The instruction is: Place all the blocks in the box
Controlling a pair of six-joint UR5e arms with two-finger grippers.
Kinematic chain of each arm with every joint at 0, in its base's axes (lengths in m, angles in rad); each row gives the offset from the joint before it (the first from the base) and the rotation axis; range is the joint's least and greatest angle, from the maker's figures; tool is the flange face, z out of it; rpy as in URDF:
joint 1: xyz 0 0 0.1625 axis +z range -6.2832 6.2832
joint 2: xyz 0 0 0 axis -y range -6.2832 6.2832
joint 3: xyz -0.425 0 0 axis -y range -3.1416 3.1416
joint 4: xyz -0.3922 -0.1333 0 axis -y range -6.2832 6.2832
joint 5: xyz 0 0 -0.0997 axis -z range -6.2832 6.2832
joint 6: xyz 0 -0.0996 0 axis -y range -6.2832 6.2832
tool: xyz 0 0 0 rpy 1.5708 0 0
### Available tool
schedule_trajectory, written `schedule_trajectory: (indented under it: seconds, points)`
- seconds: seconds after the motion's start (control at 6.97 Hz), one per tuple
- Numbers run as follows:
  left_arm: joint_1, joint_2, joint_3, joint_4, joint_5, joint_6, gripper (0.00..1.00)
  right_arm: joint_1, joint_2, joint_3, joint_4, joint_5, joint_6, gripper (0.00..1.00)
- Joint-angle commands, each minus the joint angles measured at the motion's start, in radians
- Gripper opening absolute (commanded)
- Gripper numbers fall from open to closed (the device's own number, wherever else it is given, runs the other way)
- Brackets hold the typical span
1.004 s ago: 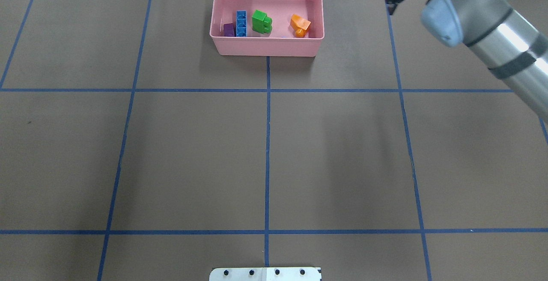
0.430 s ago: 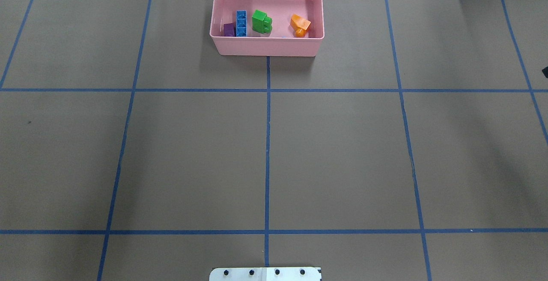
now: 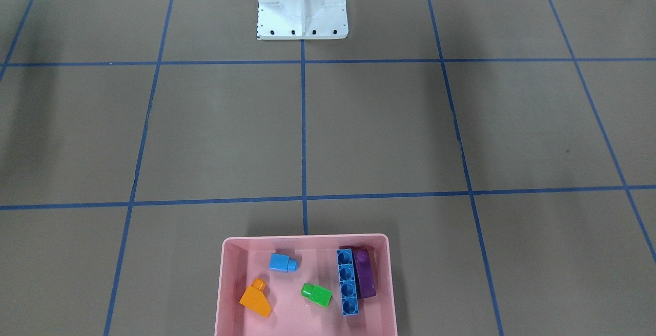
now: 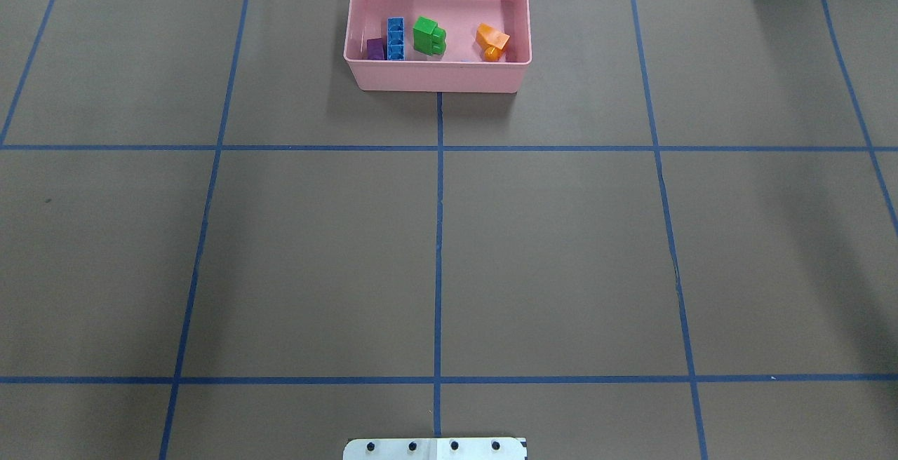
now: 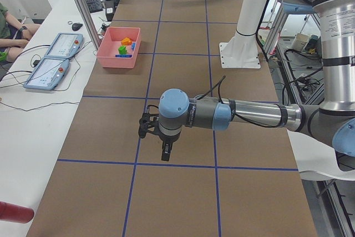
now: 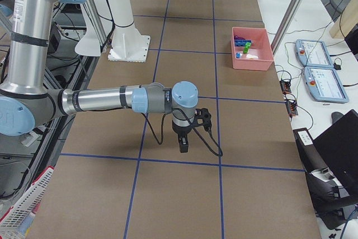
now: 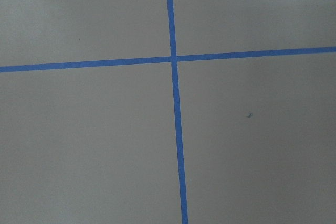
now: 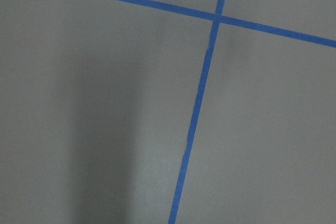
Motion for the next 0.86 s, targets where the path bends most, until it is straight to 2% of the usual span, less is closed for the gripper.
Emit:
schedule_trajectory:
  seconds: [0.0, 0.14, 0.29, 0.72]
  points:
    - [0.001, 0.001, -0.003, -0.002, -0.011, 0.003, 1.0, 0.005, -0.01, 0.002, 0.012, 0.002, 0.007, 1.0]
    - [0.001, 0.001, -0.002, -0.006, -0.016, 0.003, 1.0, 0.005, -0.012, 0.002, 0.012, 0.005, 0.009, 1.0]
    - [0.001, 0.001, 0.001, -0.006, -0.066, 0.002, 1.0, 0.005, -0.013, 0.002, 0.012, 0.005, 0.009, 1.0]
    - [0.001, 0.001, 0.006, -0.003, -0.063, -0.008, 1.0, 0.005, -0.017, 0.002, 0.013, 0.005, 0.007, 1.0]
